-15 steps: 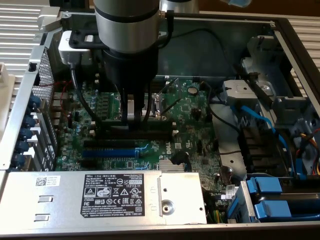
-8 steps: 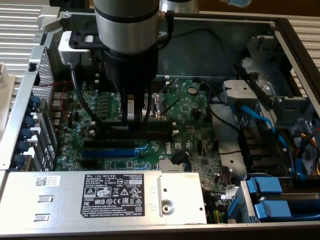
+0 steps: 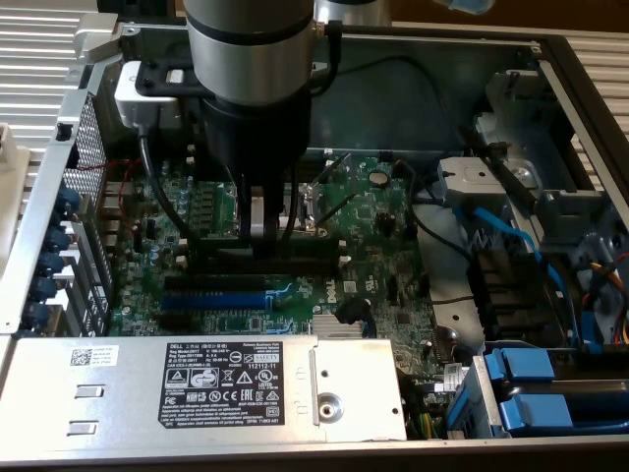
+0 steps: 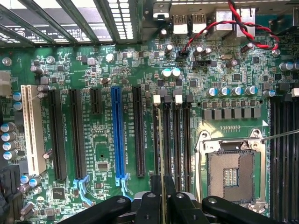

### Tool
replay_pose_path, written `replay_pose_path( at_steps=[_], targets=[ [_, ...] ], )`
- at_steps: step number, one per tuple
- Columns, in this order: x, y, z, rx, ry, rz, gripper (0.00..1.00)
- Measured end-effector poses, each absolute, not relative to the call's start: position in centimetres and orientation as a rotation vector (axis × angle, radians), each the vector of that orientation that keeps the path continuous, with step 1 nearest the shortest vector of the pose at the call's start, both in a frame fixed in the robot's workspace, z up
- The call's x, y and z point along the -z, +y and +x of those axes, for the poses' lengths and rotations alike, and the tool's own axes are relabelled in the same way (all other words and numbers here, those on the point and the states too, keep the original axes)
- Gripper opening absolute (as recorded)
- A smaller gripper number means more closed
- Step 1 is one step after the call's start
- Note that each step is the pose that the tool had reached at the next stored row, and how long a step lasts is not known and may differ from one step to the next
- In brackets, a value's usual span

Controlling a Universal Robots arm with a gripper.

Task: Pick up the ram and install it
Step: 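Insert the ram into the slot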

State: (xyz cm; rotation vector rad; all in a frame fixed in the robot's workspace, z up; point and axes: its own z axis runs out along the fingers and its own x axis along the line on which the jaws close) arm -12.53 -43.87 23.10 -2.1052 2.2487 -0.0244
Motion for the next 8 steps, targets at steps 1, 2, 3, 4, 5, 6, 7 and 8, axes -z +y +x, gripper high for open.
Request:
replay_pose_path(
  at_steps=[1, 2, 3, 4, 5, 6, 7, 8],
  targets=[
    [-23.1, -43.86, -12.53, 0.025, 2.249, -2.105, 0.15],
    [-23.1, -43.85, -12.54, 0.025, 2.249, -2.106, 0.15],
    [-23.1, -43.85, -12.53, 0.025, 2.249, -2.106, 0.15],
    [-23.1, -43.84, -12.53, 0.025, 2.249, -2.106, 0.15],
    [-23.08, -43.84, -12.53, 0.025, 2.249, -2.106, 0.15],
    [-23.08, -43.84, -12.53, 0.025, 2.249, -2.106, 0.15],
    [-23.08, -43.84, -12.53, 0.025, 2.25, -2.105, 0.15],
    [-23.08, -43.84, -12.53, 0.025, 2.25, -2.104, 0.15]
  ],
)
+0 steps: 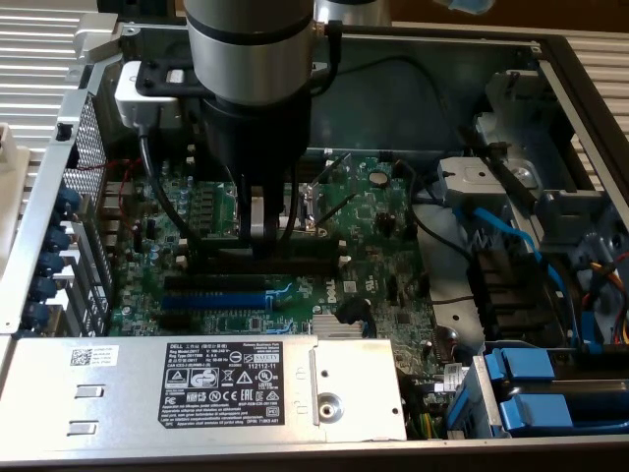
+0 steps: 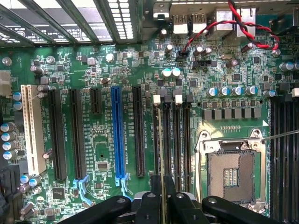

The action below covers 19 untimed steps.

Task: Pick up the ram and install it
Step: 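Insert the ram into the slot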

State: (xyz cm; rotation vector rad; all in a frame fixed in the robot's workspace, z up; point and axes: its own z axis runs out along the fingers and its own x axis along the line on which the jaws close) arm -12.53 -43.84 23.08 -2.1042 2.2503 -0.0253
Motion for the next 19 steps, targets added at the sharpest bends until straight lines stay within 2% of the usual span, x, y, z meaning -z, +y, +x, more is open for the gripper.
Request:
replay_pose_path(
  at_steps=[19],
  targets=[
    [-23.13, -43.84, -12.33, 0.012, 2.257, -2.108, 0.15]
  ],
)
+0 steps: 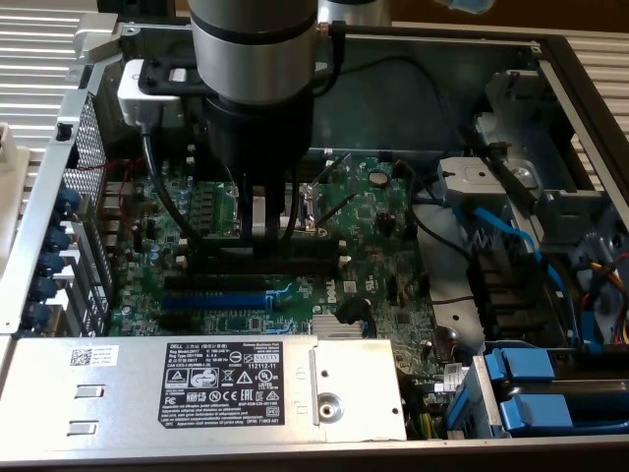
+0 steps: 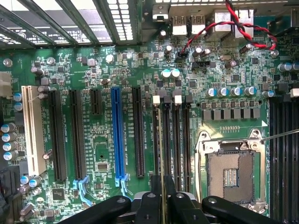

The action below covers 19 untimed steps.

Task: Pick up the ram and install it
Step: 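Insert the ram into the slot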

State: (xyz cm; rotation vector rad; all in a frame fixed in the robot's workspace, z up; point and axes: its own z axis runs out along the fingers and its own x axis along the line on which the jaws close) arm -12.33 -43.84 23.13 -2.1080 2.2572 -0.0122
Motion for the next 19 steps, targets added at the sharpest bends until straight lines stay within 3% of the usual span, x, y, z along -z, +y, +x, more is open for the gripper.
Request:
replay_pose_path(
  at_steps=[19],
  targets=[
    [-22.92, -43.83, -12.31, 0.012, 2.257, -2.108, 0.15]
  ],
)
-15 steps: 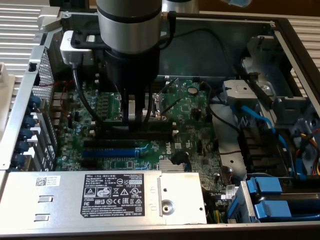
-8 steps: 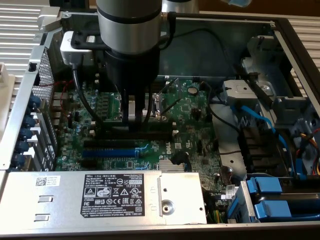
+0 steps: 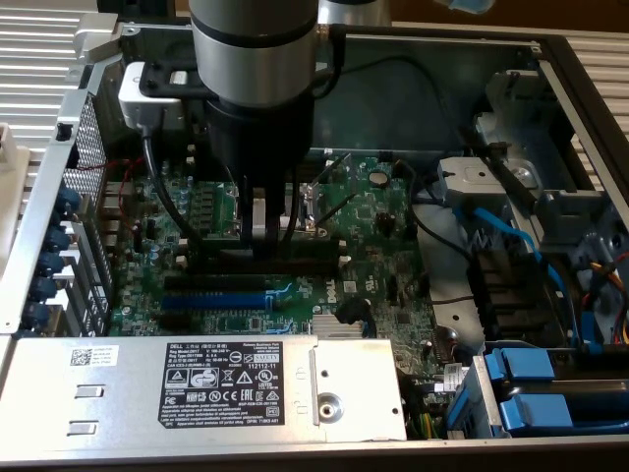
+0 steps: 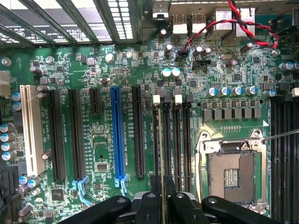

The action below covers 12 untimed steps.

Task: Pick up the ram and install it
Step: 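Insert the ram into the slot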

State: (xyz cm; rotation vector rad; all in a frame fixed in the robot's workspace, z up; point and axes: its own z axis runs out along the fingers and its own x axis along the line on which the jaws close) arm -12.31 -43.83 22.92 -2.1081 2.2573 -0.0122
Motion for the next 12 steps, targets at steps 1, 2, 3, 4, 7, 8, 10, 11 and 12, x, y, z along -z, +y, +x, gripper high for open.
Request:
replay_pose_path(
  at_steps=[1, 2, 3, 4, 7, 8, 10, 11, 12],
  targets=[
    [-22.92, -43.83, -12.31, 0.012, 2.257, -2.108, 0.15],
    [-22.91, -43.83, -12.31, 0.012, 2.257, -2.108, 0.15],
    [-22.89, -43.83, -12.31, 0.012, 2.257, -2.108, 0.15],
    [-22.88, -43.83, -12.31, 0.012, 2.257, -2.108, 0.15],
    [-22.82, -43.81, -12.31, 0.012, 2.257, -2.108, 0.15],
    [-22.81, -43.8, -12.31, 0.012, 2.257, -2.108, 0.15],
    [-22.8, -43.78, -12.31, 0.012, 2.257, -2.108, 0.15],
    [-22.81, -43.77, -12.31, 0.012, 2.257, -2.108, 0.15],
    [-22.8, -43.77, -12.31, 0.012, 2.257, -2.108, 0.15]
  ],
)
